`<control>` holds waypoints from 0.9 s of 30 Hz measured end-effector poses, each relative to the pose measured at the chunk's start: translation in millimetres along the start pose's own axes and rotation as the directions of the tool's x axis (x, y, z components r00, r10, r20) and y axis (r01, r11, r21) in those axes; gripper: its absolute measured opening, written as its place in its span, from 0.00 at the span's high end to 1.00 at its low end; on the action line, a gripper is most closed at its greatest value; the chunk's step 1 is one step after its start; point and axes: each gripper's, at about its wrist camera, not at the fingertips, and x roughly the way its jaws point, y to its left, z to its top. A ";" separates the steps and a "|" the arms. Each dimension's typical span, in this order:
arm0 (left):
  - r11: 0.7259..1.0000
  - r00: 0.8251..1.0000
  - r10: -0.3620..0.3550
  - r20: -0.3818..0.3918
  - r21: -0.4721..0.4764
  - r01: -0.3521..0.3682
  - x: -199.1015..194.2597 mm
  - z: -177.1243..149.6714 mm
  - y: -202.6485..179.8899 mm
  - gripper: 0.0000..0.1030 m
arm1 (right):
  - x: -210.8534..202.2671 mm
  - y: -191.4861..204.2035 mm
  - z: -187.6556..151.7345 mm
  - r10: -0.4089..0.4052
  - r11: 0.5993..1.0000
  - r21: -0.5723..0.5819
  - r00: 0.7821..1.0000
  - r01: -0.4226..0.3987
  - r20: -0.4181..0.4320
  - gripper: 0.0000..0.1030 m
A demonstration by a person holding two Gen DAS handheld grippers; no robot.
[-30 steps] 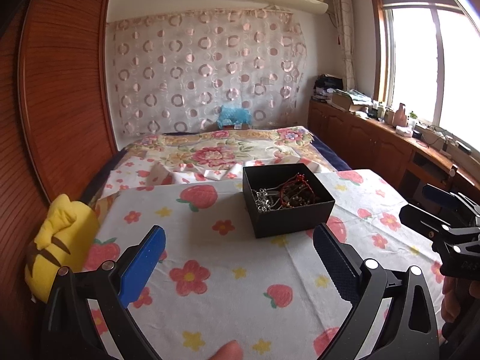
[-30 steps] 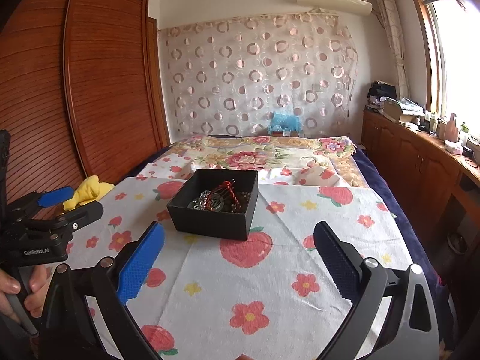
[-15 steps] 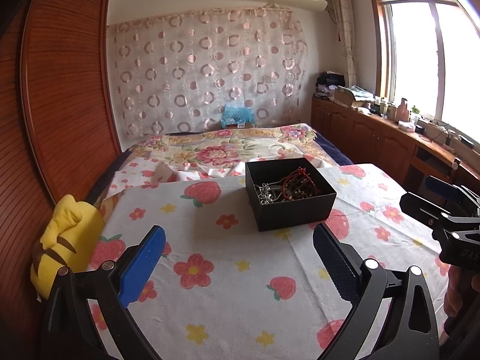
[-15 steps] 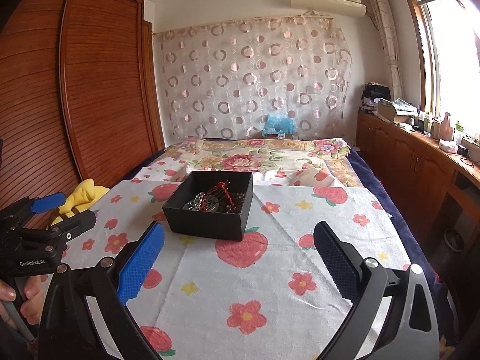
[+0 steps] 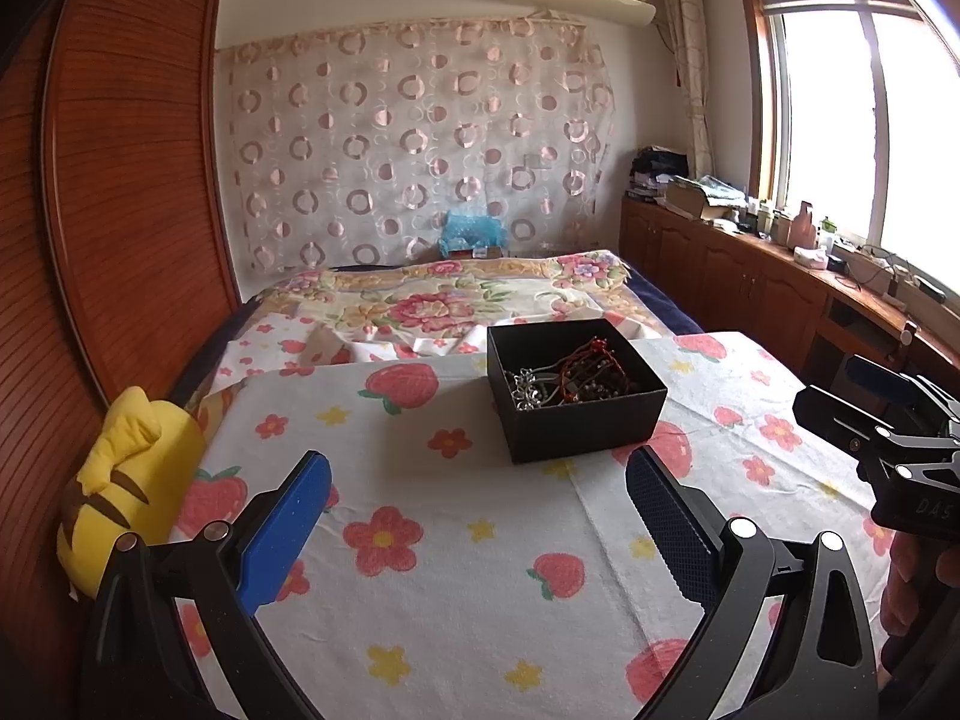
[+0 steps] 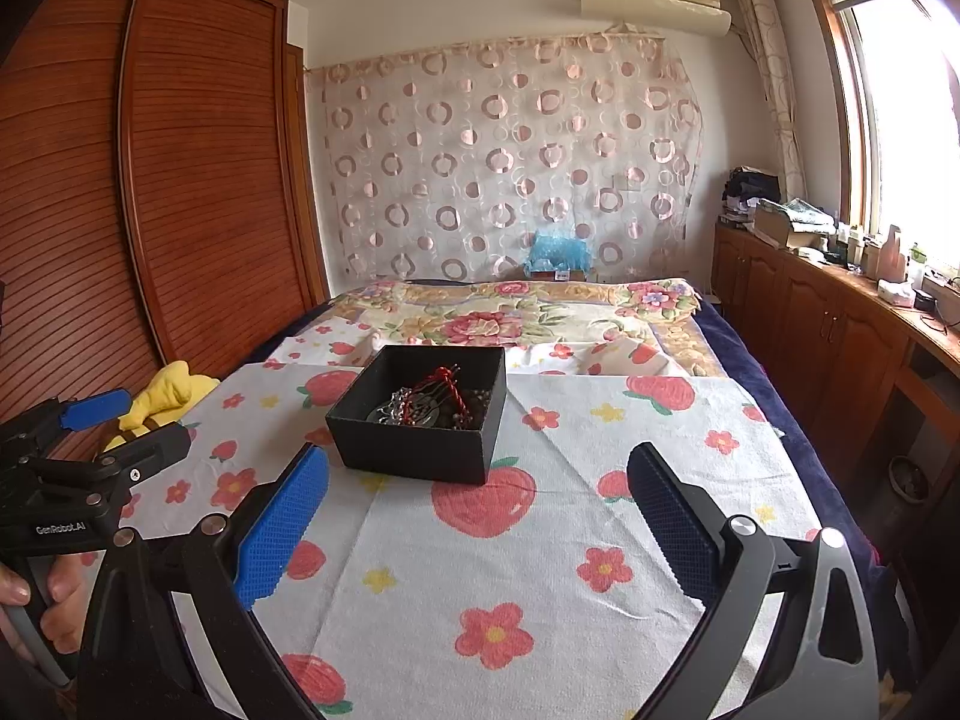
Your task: Organize jewelry
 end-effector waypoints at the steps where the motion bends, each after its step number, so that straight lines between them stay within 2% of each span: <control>1: 1.000 1.000 0.001 0.000 0.000 -0.001 0.1 -0.3 -0.3 0.08 | 0.0 0.1 -0.1 0.000 1.000 0.000 1.000 0.000 0.000 0.03; 27: 1.000 1.000 0.006 0.026 -0.004 -0.006 -8.9 0.1 -12.6 0.08 | -5.4 1.2 12.6 -0.003 1.000 0.001 1.000 0.003 0.014 0.03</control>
